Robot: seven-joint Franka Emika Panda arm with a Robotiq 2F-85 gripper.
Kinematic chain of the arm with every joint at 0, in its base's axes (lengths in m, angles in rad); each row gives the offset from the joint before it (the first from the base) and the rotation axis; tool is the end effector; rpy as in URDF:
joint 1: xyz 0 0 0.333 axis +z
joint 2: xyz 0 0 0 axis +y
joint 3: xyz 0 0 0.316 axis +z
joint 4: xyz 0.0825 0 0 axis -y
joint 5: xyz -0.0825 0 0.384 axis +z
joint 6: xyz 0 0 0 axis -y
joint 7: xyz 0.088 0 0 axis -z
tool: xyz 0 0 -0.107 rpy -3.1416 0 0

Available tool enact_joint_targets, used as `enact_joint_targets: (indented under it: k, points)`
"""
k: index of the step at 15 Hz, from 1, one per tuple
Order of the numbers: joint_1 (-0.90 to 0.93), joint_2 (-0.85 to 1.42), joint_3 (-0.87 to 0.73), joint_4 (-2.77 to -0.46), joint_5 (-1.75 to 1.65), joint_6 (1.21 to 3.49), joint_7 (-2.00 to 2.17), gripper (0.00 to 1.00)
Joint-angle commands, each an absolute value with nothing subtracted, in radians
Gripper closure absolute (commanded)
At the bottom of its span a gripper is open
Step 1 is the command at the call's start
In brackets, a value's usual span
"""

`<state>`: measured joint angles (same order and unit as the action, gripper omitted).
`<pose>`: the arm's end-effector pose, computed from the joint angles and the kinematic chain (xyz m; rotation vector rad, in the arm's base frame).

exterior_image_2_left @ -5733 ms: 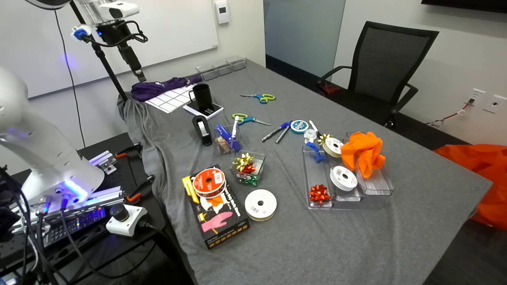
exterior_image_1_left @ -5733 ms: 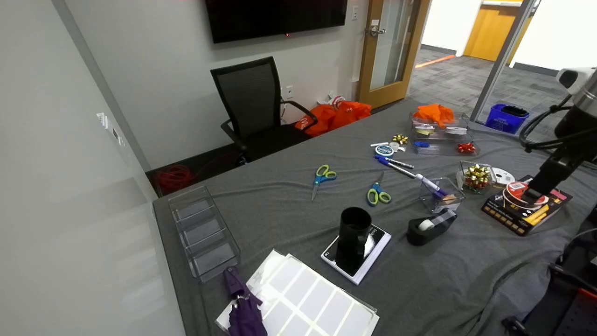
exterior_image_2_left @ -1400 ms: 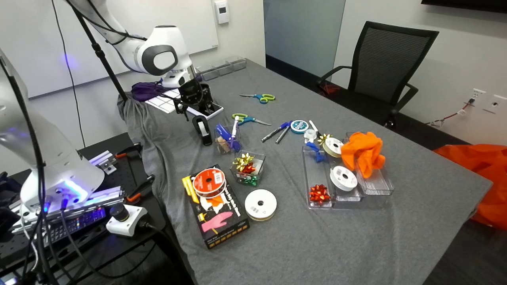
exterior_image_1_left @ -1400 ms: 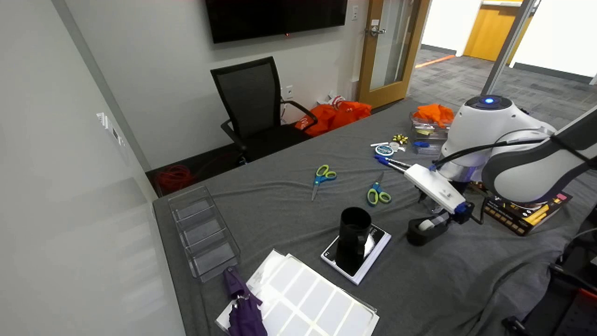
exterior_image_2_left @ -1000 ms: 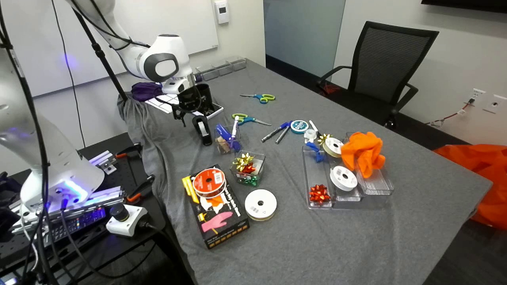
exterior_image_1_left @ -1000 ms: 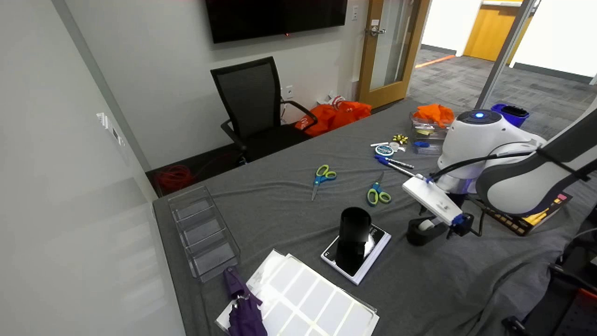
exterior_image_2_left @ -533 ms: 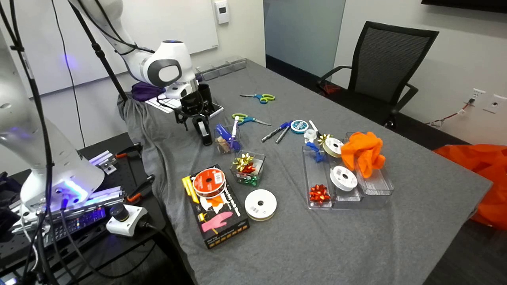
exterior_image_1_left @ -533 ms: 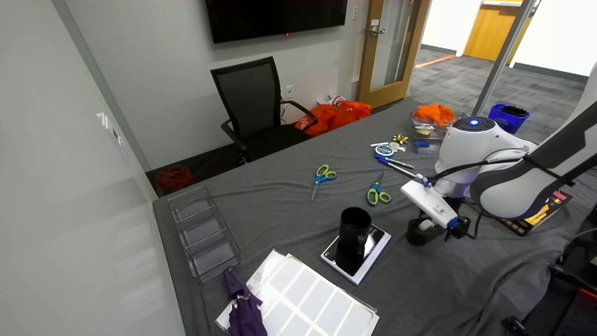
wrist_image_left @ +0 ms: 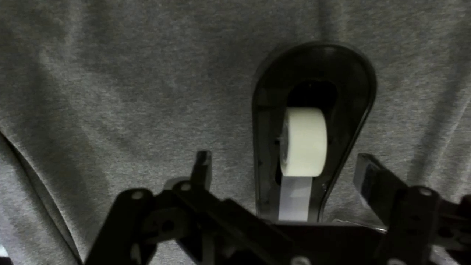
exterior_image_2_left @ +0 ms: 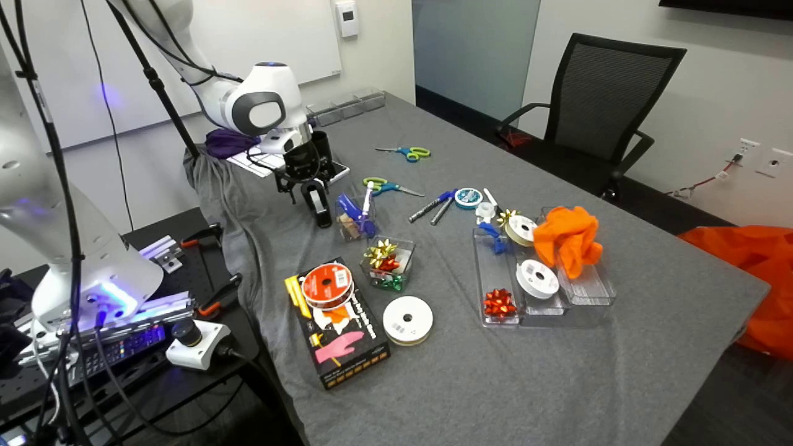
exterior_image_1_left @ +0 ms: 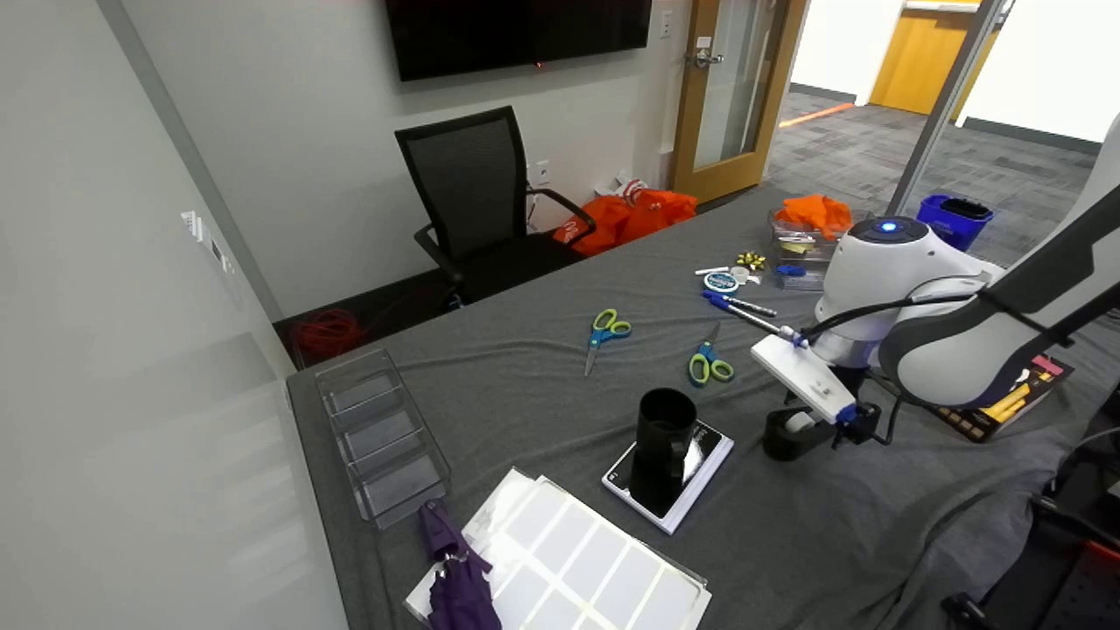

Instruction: Move the black masking tape dispenser forward

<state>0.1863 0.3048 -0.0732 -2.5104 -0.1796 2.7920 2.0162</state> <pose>0.4561 0.0579 0.1634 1.9971 -2.3444 0.0918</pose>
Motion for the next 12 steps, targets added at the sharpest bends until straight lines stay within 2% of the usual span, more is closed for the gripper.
enact_joint_targets:
  k: [1, 5, 6, 7, 10, 12]
  points:
    - [0.208, 0.363, -0.09, -2.488, -0.167, 2.841, 2.008, 0.0]
    - [0.216, 0.404, -0.092, -2.486, -0.143, 2.914, 1.991, 0.0]
    - [0.207, 0.411, -0.081, -2.489, -0.123, 2.932, 1.973, 0.25]
    - [0.209, 0.416, -0.082, -2.49, -0.11, 2.943, 1.965, 0.26]
    - [0.209, 0.42, -0.08, -2.494, -0.065, 2.955, 1.929, 0.49]
    - [0.213, 0.414, -0.084, -2.496, -0.044, 2.947, 1.909, 0.6]
